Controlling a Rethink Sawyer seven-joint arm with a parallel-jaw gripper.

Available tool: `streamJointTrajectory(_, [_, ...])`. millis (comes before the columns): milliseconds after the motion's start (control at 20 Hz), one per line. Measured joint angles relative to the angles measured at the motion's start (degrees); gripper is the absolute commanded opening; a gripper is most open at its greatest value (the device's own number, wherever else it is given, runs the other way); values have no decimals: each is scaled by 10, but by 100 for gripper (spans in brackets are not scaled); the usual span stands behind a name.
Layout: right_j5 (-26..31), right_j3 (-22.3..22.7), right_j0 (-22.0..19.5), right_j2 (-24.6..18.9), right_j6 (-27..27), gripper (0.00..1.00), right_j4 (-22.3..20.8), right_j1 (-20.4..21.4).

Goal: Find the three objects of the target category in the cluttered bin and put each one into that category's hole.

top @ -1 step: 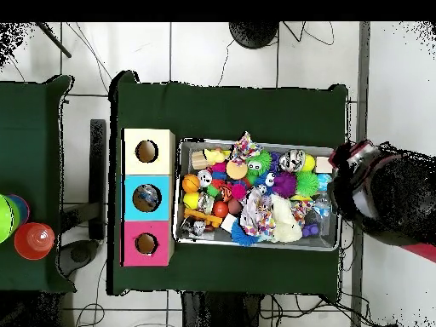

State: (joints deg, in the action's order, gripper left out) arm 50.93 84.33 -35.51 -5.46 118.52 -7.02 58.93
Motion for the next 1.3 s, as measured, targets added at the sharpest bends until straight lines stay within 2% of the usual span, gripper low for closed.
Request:
streamJointTrajectory(350, [-26, 9, 13, -5, 0, 100, -3, -13])
streamJointTrajectory(800, [-65, 36, 53, -5, 0, 100, -14, -37])
streamJointTrajectory(1300, [-108, 38, 70, -5, 0, 100, -14, -65])
